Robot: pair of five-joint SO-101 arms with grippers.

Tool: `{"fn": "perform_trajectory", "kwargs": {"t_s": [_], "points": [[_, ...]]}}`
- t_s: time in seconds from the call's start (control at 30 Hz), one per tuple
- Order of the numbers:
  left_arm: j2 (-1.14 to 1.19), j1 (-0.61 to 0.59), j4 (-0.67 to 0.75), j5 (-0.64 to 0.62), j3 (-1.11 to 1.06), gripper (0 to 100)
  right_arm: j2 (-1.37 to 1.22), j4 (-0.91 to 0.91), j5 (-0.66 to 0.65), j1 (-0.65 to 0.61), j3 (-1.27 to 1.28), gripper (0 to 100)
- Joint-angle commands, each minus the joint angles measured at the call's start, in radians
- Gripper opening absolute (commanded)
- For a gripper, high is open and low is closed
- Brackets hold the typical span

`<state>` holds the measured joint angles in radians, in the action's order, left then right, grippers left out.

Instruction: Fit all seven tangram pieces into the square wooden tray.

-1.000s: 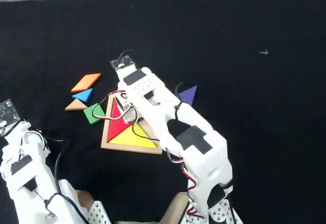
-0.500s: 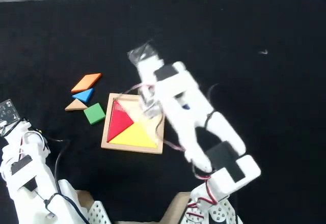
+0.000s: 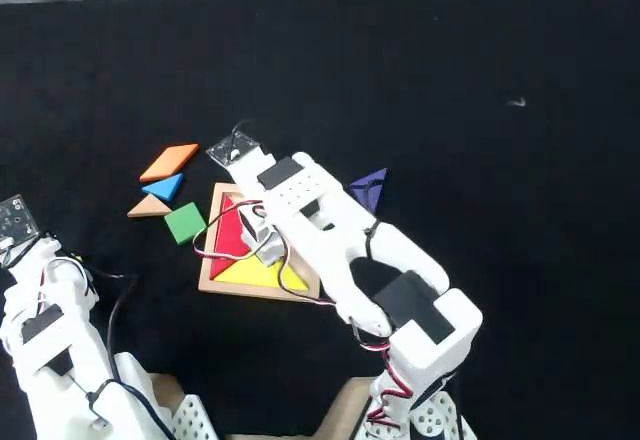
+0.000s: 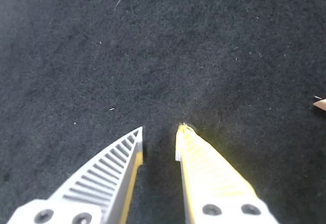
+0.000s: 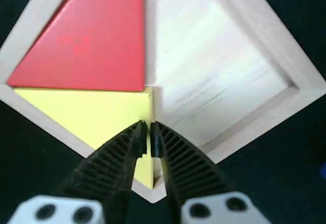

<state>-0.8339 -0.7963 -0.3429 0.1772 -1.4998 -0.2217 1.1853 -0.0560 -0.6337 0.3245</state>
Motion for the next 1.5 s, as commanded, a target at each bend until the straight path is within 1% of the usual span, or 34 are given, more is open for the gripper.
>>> {"fn": "perform_trajectory", "kwargs": {"t_s": [0.0, 0.2, 0.27, 0.37, 0.53, 0.57, 0.63, 0.7, 0.77, 0.9, 1.0, 1.07, 1.27, 1.47], "points": [[-0.017, 0.013, 0.015, -0.008, 0.008, 12, 0.008, 0.015, -0.011, -0.011, -0.042, 2.6], [-0.017, 0.013, 0.015, -0.008, 0.008, 12, 0.016, 0.043, -0.014, -0.080, -0.041, 2.6], [-0.017, 0.013, 0.015, -0.008, 0.008, 12, 0.021, 0.048, -0.014, -0.081, -0.045, 2.5], [-0.017, 0.012, 0.015, -0.008, 0.008, 12, 0.093, 0.077, -0.014, -0.012, -0.054, 2.4], [-0.017, 0.012, 0.015, -0.008, 0.008, 12, 0.312, 0.081, -0.011, 0.215, -0.030, 2.7], [-0.017, 0.012, 0.015, -0.008, 0.008, 12, 0.343, 0.071, -0.003, 0.255, -0.016, 3.6], [-0.017, 0.013, 0.015, -0.008, 0.008, 12, 0.358, 0.037, 0.005, 0.298, 0.018, 10.0], [-0.017, 0.013, 0.015, -0.008, 0.008, 12, 0.335, -0.018, 0.057, 0.298, 0.051, 18.6], [-0.017, 0.013, 0.015, -0.008, 0.008, 12, 0.294, -0.057, 0.080, 0.278, 0.062, 23.1], [-0.017, 0.013, 0.015, -0.008, 0.008, 12, 0.183, -0.078, 0.101, 0.242, 0.031, 21.5], [-0.017, 0.012, 0.015, -0.008, 0.008, 12, 0.087, -0.072, 0.175, 0.236, -0.027, 19.8], [-0.017, 0.012, 0.015, -0.008, 0.008, 12, 0.024, -0.071, 0.201, 0.238, -0.059, 19.8], [-0.017, 0.010, 0.015, -0.008, 0.007, 12, -0.076, -0.071, 0.209, 0.238, -0.117, 19.4], [-0.017, 0.010, 0.015, -0.008, 0.007, 12, -0.099, -0.077, 0.207, 0.233, -0.124, 9.2]]}}
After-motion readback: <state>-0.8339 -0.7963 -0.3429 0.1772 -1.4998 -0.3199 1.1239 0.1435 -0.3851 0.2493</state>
